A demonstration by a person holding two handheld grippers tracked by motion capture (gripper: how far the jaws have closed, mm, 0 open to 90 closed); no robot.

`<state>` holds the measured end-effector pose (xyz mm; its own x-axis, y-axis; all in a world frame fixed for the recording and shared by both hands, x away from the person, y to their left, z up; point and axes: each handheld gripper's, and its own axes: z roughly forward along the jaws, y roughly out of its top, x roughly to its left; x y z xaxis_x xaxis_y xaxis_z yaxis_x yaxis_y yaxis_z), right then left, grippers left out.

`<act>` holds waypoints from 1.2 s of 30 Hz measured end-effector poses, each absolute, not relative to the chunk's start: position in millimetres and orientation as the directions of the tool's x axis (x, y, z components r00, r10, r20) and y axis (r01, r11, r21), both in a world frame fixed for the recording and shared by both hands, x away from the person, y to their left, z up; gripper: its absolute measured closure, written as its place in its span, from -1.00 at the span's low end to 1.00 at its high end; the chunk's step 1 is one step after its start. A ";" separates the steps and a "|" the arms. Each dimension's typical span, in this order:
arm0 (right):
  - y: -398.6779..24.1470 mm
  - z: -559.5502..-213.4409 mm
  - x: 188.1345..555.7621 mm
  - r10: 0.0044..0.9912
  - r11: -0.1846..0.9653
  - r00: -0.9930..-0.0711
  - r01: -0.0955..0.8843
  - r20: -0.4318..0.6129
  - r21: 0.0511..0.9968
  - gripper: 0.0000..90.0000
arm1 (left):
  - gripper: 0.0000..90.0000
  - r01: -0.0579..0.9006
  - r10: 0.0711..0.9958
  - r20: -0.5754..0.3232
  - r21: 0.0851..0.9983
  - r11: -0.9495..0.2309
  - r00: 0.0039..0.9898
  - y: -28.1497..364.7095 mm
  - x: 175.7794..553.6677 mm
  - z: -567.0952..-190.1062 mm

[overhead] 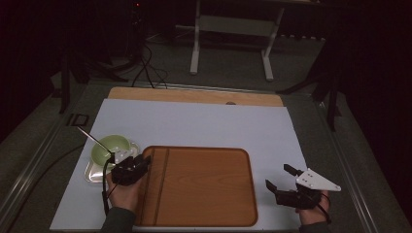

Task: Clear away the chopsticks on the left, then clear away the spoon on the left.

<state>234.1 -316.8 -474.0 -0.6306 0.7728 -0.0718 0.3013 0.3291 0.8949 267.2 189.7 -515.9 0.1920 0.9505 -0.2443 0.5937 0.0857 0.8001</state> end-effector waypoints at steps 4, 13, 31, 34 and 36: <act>-317.3 -473.8 233.8 0.774 0.329 -0.629 0.300 -0.074 0.895 -0.69 | 0.42 0.579 0.945 -0.263 0.809 0.105 0.196 192.0 265.6 -511.4; -317.2 -473.6 233.2 0.772 0.337 -0.630 0.297 -0.082 0.893 -0.69 | 0.38 0.553 0.938 -0.289 0.822 0.140 0.192 198.6 262.2 -502.9; -318.4 -473.7 232.7 0.776 0.335 -0.626 0.299 -0.081 0.894 -0.69 | 0.28 0.519 0.939 -0.279 0.843 0.139 0.201 202.6 257.8 -490.6; -317.1 -473.8 232.6 0.773 0.340 -0.629 0.299 -0.084 0.892 -0.69 | 0.25 0.516 0.941 -0.274 0.845 0.138 0.198 203.1 257.5 -488.4; -317.3 -474.1 232.4 0.773 0.338 -0.629 0.298 -0.082 0.893 -0.69 | 0.24 0.510 0.942 -0.273 0.849 0.139 0.197 203.1 257.1 -486.6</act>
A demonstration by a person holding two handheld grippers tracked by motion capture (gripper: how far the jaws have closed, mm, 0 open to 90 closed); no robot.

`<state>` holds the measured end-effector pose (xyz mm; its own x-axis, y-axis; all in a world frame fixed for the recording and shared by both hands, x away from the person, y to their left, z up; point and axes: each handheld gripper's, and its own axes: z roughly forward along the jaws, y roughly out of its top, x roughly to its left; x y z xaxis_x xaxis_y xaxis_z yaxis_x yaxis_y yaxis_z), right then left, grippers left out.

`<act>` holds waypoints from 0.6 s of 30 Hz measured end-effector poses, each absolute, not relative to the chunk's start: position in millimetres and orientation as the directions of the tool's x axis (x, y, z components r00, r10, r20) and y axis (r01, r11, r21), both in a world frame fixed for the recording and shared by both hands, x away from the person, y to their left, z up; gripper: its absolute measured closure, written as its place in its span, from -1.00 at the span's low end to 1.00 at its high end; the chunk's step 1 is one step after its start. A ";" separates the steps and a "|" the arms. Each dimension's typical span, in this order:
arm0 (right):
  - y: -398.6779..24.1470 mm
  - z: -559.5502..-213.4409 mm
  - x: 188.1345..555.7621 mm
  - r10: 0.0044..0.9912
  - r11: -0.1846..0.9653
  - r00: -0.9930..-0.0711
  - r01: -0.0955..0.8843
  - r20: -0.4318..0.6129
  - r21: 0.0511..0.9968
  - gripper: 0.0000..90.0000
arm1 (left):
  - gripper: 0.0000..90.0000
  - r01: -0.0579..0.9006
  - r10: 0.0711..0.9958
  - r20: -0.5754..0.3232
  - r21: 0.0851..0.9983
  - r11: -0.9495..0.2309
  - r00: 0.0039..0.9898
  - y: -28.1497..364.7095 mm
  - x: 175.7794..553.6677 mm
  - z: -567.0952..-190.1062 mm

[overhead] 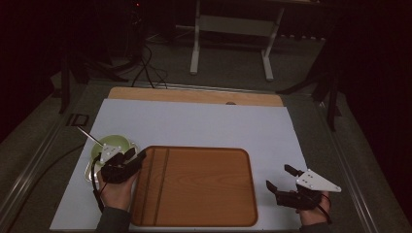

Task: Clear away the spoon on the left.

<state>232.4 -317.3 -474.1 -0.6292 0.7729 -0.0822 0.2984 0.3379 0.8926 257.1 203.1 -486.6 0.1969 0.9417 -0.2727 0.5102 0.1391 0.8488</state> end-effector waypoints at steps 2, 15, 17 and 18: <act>-317.8 -474.1 232.3 0.774 0.337 -0.628 0.299 -0.081 0.893 -0.69 | 0.23 0.509 0.942 -0.271 0.850 0.136 0.200 203.2 256.9 -485.7; -318.6 -474.0 232.4 0.775 0.336 -0.627 0.300 -0.081 0.893 -0.69 | 0.23 0.482 0.940 -0.278 0.863 0.154 0.198 210.6 253.0 -475.0; -317.9 -474.0 232.5 0.773 0.338 -0.630 0.299 -0.082 0.892 -0.69 | 0.23 0.480 0.940 -0.280 0.863 0.156 0.197 212.2 252.8 -474.2; -317.6 -474.1 232.5 0.772 0.338 -0.630 0.299 -0.081 0.892 -0.69 | 0.23 0.478 0.939 -0.281 0.864 0.159 0.196 212.9 252.8 -473.9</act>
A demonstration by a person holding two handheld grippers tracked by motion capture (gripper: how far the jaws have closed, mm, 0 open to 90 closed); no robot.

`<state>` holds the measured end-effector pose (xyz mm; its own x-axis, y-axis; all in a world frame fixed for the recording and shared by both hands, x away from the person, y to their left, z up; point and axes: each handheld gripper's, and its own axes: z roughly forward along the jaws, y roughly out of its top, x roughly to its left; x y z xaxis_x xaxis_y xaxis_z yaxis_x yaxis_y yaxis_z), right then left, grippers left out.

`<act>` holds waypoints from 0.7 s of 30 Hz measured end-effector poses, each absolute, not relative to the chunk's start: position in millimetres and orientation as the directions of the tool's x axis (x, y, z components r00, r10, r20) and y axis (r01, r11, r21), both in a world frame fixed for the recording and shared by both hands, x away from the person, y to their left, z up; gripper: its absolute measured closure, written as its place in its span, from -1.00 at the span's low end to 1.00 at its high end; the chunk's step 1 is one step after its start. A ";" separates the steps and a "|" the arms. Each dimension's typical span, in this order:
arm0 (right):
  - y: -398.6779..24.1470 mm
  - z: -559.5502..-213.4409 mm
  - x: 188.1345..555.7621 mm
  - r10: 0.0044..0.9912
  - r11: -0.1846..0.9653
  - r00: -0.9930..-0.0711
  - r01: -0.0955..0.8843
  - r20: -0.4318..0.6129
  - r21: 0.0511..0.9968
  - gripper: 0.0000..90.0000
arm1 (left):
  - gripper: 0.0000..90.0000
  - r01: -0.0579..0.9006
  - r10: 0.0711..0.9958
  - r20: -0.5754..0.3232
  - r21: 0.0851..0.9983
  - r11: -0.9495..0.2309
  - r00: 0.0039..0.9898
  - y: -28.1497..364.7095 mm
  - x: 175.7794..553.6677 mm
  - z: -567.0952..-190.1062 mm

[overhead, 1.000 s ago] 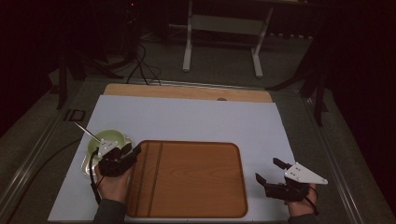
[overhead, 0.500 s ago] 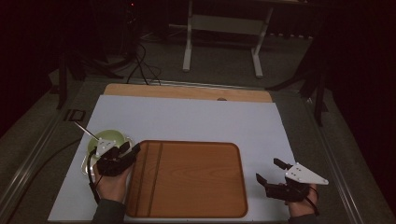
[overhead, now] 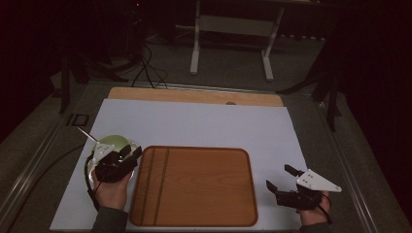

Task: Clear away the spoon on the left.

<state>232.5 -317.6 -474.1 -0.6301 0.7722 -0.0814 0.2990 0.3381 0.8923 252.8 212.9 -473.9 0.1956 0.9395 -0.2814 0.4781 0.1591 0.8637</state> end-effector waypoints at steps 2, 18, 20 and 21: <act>-317.5 -474.1 232.5 0.772 0.338 -0.630 0.299 -0.081 0.892 -0.69 | 0.23 0.477 0.940 -0.283 0.864 0.163 0.192 214.4 252.5 -472.8; -318.0 -474.2 232.7 0.772 0.339 -0.630 0.300 -0.081 0.892 -0.69 | 0.22 0.458 0.940 -0.300 0.867 0.196 0.165 227.6 252.1 -467.4; -318.0 -474.2 232.7 0.772 0.339 -0.630 0.300 -0.081 0.892 -0.69 | 0.23 0.456 0.940 -0.302 0.867 0.201 0.160 229.9 251.8 -466.5; -318.0 -474.2 232.7 0.772 0.339 -0.630 0.300 -0.081 0.892 -0.69 | 0.23 0.454 0.940 -0.303 0.867 0.204 0.157 231.0 251.8 -466.1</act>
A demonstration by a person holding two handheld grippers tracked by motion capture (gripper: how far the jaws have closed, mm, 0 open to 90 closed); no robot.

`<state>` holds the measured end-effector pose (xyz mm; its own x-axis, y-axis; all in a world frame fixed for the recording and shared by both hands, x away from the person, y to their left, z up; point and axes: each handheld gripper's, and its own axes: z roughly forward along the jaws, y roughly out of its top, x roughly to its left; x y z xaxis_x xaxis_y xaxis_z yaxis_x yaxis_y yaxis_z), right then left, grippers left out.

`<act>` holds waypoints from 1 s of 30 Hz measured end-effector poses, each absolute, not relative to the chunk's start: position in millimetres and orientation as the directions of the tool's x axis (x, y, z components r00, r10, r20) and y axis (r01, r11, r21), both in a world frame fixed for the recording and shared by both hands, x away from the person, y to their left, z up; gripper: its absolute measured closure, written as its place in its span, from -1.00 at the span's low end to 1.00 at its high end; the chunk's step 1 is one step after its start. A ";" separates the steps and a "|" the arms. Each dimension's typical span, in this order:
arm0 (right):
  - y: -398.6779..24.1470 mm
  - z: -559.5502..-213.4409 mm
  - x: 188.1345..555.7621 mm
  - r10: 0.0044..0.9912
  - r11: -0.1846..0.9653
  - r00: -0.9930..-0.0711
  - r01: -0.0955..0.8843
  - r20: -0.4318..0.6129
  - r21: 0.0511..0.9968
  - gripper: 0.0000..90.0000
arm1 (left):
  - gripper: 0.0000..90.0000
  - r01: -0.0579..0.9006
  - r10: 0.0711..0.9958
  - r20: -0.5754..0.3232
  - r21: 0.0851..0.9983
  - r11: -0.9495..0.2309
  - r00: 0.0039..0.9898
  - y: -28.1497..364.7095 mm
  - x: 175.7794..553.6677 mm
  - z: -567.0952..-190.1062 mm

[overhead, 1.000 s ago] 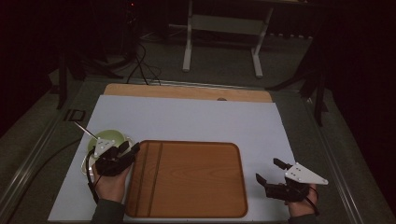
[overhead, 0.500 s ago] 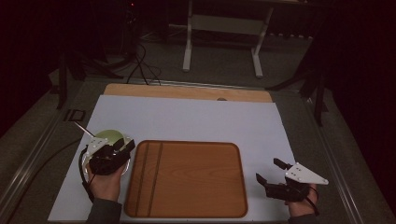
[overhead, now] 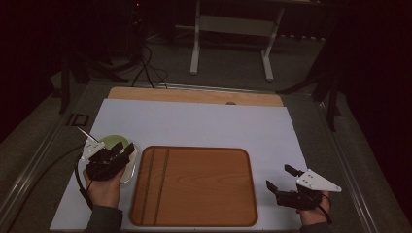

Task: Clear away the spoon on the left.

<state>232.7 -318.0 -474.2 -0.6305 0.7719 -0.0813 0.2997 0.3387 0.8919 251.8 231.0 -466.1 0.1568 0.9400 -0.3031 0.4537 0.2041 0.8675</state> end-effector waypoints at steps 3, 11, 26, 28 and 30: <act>-318.2 -474.0 232.5 0.773 0.338 -0.629 0.299 -0.081 0.892 -0.69 | 0.23 0.448 0.940 -0.307 0.869 0.212 0.150 234.6 251.5 -464.8; -318.2 -474.0 232.5 0.773 0.338 -0.630 0.300 -0.081 0.892 -0.69 | 0.23 0.436 0.939 -0.320 0.868 0.237 0.129 244.0 250.9 -462.5; -318.1 -474.3 233.0 0.772 0.339 -0.630 0.300 -0.081 0.892 -0.69 | 0.25 0.425 0.931 -0.354 0.859 0.286 0.089 258.4 250.6 -462.8; -317.8 -474.2 233.1 0.771 0.341 -0.632 0.299 -0.082 0.891 -0.69 | 0.25 0.424 0.929 -0.359 0.857 0.292 0.085 260.4 250.5 -463.3; -317.8 -474.2 233.1 0.771 0.340 -0.632 0.300 -0.081 0.891 -0.69 | 0.25 0.423 0.928 -0.364 0.856 0.298 0.082 261.3 250.2 -463.4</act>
<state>233.1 -317.8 -474.2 -0.6320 0.7707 -0.0815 0.2998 0.3400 0.8913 250.2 261.3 -463.4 0.0825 0.9278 -0.3638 0.4231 0.2979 0.8557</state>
